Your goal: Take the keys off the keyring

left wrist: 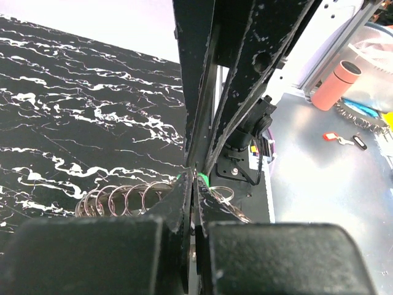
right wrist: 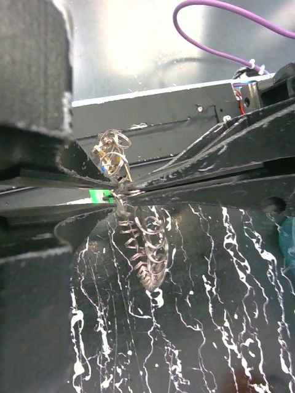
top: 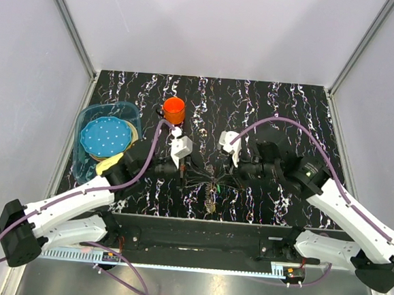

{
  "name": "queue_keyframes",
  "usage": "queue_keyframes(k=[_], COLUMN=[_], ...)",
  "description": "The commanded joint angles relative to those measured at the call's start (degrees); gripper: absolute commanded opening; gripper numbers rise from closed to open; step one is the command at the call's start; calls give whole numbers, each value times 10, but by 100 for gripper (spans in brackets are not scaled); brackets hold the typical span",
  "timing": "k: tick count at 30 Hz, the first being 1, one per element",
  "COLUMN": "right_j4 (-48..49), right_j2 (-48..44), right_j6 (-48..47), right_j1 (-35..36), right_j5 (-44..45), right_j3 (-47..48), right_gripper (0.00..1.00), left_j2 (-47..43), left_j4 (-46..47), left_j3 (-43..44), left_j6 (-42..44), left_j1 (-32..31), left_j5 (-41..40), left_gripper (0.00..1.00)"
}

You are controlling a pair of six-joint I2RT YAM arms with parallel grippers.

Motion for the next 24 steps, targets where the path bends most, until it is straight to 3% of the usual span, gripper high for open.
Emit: queue_keyframes(k=[1,13,15,17,19,24], right_j4=[62,121,128,136,147,153], right_j2=[-36,-65,-72,-83,-91,-123], right_j6=[19,37,38,37,37,23], right_j1=[-2,-2,-1,-2,-2,-2], right_j5=[24,31,37,40,42,23], right_j3=[-23,-68,-73,-76,-83,-90], right_gripper=[21,24,21,10,9,27], left_j2=[-26,-45,-50,-53,-56,-54], left_j4=[144,231,232,239,242,224], left_j3=[-16,-44,-47,-51,-53,-46], left_j6=[-54,-85,-86,-86,-88,-80], left_j1=[8,9,9,9,9,9], left_j5=[3,-13,-15,-17,-16,13], left_gripper=[0,0,0,0,0,0])
